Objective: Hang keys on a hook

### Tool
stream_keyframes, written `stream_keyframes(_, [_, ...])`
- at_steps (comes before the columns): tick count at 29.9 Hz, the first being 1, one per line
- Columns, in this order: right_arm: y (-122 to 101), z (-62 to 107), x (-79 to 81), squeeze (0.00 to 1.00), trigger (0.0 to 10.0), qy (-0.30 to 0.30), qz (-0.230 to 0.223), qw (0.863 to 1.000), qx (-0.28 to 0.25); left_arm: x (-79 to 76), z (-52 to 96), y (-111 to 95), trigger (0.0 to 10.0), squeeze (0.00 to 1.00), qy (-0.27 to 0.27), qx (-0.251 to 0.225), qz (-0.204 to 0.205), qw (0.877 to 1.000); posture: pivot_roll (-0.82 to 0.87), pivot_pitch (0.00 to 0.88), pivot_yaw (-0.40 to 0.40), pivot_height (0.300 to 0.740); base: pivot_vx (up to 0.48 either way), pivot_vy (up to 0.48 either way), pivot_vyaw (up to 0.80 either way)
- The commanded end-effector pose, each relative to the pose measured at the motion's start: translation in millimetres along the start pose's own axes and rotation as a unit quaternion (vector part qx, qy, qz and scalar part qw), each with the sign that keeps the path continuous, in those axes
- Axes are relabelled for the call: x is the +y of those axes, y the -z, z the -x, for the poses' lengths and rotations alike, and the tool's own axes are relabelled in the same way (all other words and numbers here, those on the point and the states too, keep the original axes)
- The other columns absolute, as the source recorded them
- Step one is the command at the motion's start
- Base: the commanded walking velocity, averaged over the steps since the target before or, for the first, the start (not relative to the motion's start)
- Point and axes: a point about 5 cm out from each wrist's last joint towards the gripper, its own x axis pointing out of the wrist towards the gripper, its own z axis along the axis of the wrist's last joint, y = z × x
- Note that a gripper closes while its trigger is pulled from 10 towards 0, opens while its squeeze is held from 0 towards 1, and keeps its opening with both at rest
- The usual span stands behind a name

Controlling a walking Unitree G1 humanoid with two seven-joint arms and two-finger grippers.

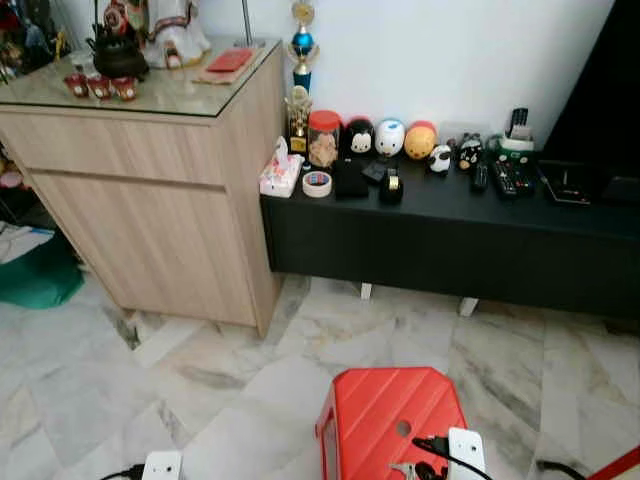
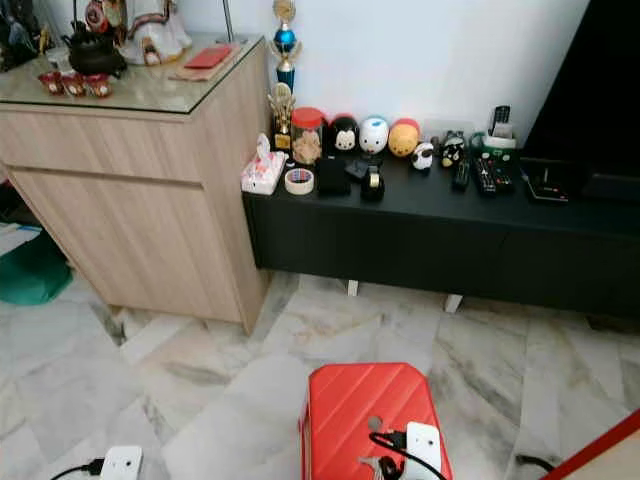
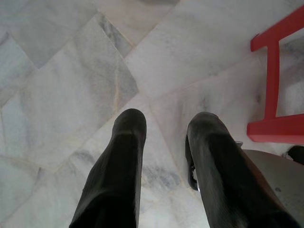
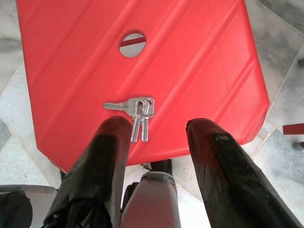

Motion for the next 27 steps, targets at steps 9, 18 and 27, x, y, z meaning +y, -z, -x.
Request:
stream_keyframes(9, [1.9, 0.5, -2.3, 0.0, 10.0, 0.004, -0.001, 1.0, 0.003, -0.2, 1.2, 4.1, 10.0, 0.0, 0.006, 0.006, -0.014, 1.0, 0.09, 0.0, -0.021, 0.74, 0.0, 0.0, 0.0])
stream_keyframes(18, [0.7, 0.9, -7.2, 0.0, 10.0, 0.009, -0.001, 1.0, 0.004, -0.3, 1.2, 6.2, 10.0, 0.0, 0.008, 0.017, 0.004, 1.0, 0.08, 0.0, -0.016, 0.74, 0.0, 0.0, 0.0])
stream_keyframes(27, [1.0, -0.3, 1.6, 0.0, 10.0, 0.005, -0.005, 1.0, 0.003, 1.6, 1.7, 8.1, 10.0, 0.0, 0.0, 0.02, 0.028, 0.999, 0.08, 0.0, -0.005, 0.74, 0.0, 0.0, 0.0])
